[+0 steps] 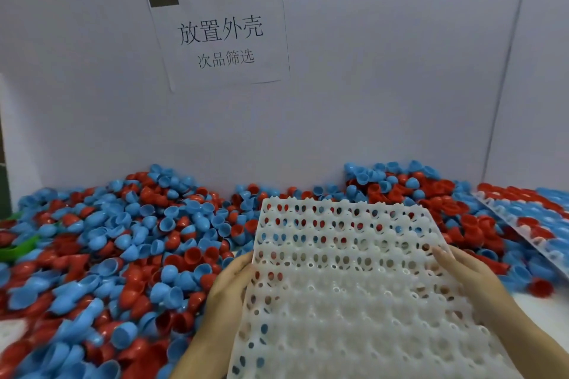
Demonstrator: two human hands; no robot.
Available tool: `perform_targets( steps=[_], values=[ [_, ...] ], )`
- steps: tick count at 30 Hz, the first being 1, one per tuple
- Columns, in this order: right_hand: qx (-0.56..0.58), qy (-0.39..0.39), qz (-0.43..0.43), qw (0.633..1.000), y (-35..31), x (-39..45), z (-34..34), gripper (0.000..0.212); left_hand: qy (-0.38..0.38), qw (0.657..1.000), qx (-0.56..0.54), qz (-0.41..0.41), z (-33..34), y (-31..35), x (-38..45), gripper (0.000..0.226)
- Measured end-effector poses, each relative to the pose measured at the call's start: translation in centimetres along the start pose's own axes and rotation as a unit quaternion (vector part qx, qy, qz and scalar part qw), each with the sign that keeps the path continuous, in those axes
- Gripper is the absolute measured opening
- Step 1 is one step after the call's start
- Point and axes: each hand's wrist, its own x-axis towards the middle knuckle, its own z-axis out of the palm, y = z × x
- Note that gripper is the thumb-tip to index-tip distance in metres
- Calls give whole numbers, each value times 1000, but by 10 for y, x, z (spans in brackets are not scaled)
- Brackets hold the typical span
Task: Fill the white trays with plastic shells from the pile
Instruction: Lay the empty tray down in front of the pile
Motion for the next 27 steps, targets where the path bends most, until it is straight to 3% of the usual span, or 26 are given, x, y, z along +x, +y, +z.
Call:
perform_targets(
  steps=[7,16,27],
  values=[
    [-19,15,-13,1000,1,-7,3,61,18,997,36,69,2,-8,-13,31],
    [-12,34,-32,999,-9,-11,6,69,-48,998,-19,44,-2,-6,-15,38],
    [69,82,-7,994,-13,-12,-4,62,-47,996,-79,3,-3,3,-14,14]
  ],
)
